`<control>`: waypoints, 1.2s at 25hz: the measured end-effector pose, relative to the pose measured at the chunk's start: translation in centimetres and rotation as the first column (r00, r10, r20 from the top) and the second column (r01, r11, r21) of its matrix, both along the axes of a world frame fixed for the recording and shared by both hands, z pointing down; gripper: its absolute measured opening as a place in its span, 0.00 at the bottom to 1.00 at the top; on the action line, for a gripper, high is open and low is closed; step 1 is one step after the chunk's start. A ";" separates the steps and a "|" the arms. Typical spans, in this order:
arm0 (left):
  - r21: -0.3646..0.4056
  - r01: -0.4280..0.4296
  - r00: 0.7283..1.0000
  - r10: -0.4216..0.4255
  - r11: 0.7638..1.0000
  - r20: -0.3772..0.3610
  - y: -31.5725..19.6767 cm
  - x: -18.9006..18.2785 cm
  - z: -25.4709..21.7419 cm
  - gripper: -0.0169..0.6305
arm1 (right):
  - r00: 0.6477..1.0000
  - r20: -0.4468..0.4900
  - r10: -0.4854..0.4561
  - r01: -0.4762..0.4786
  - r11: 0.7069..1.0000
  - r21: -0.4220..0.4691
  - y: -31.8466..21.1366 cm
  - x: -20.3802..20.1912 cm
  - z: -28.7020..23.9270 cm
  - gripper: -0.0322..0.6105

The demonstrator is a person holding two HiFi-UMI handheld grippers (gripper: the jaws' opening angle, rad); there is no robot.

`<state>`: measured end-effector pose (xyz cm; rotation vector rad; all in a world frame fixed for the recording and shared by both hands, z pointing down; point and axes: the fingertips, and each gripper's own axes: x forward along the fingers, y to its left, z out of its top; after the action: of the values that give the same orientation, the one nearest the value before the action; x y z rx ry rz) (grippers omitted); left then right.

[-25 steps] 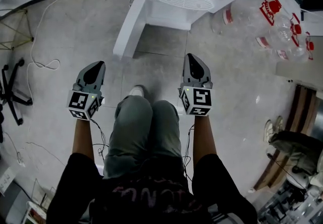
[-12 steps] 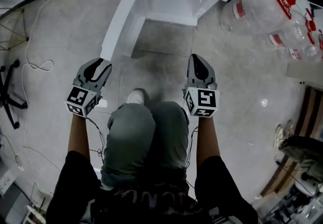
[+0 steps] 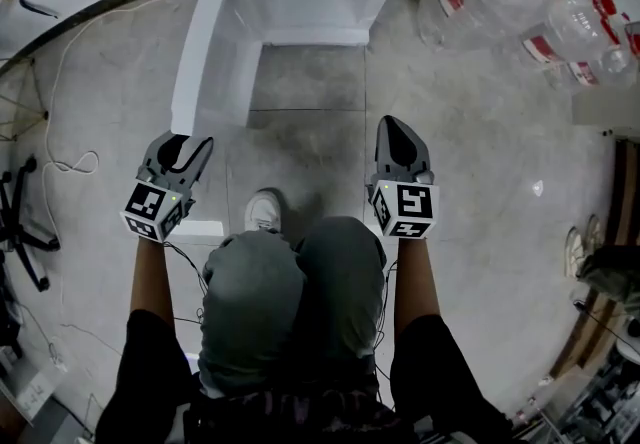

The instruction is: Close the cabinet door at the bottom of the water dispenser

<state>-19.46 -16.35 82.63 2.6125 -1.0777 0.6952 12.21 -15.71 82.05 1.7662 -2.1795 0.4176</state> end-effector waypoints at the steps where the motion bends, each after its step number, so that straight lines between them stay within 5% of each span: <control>1: -0.002 -0.011 1.000 0.011 1.000 0.005 0.2 0.5 0.2 0.30 | 1.000 -0.003 0.005 -0.005 1.000 -0.001 0.4 0.4 0.2 0.07; 12: 0.053 -0.162 0.984 0.166 0.985 -0.065 0.7 9.8 0.1 0.24 | 0.995 -0.014 0.102 -0.102 0.995 0.002 3.7 5.7 1.5 0.07; 30: 0.141 -0.415 0.899 0.429 0.899 -0.088 -6.1 25.9 0.7 0.21 | 0.957 -0.059 0.284 -0.285 0.959 -0.007 6.1 12.8 3.7 0.07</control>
<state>6.47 -22.50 83.37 2.9850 -0.5299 0.5601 25.02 -9.59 85.75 2.0641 -1.8821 0.4413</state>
